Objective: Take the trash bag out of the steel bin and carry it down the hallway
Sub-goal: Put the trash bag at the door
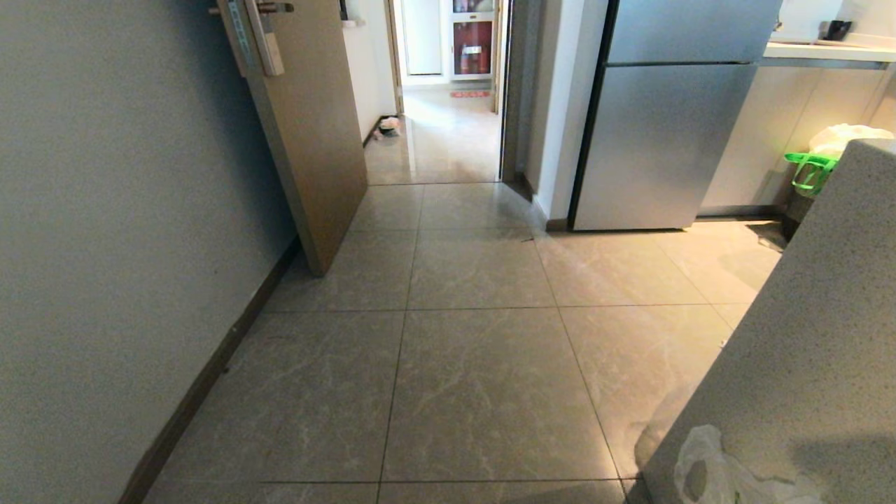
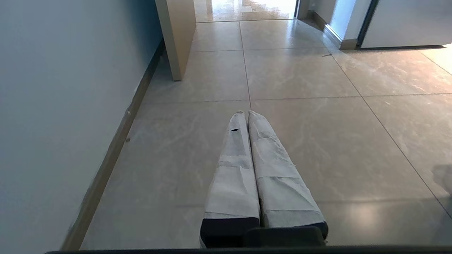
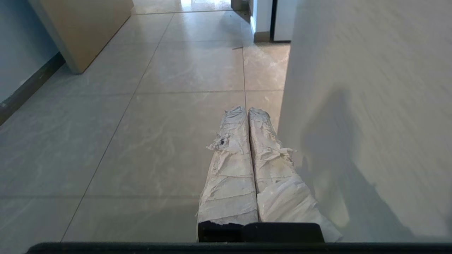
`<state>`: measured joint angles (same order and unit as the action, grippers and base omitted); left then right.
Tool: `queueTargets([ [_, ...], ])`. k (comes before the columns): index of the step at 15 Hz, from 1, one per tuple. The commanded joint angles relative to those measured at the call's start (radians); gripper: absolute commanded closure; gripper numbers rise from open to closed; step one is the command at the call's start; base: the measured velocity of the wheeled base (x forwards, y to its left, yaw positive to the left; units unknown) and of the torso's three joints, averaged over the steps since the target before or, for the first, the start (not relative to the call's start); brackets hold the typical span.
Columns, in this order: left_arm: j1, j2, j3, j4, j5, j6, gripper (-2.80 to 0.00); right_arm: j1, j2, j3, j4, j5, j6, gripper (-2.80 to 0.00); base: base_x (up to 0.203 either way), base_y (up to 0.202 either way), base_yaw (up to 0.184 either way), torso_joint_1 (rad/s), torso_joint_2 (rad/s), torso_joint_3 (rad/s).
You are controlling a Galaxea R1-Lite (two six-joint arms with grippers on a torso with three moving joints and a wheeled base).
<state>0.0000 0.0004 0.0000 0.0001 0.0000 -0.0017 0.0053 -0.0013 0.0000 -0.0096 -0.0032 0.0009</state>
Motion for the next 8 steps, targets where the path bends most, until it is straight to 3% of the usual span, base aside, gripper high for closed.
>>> queueTargets([
  [1,0.0,0.001,0.0,0.0,0.0,0.0,0.0,0.001,-0.039,0.0,-0.001,0.0,0.001,0.0,0.189,0.0,-0.001,0.002,0.0,0.006],
  [8,0.0,0.001,0.0,0.0,0.0,-0.001,0.0,0.001,-0.039,0.0,-0.001,0.0,-0.001,0.0,0.189,0.0,0.002,0.002,0.0,0.003],
])
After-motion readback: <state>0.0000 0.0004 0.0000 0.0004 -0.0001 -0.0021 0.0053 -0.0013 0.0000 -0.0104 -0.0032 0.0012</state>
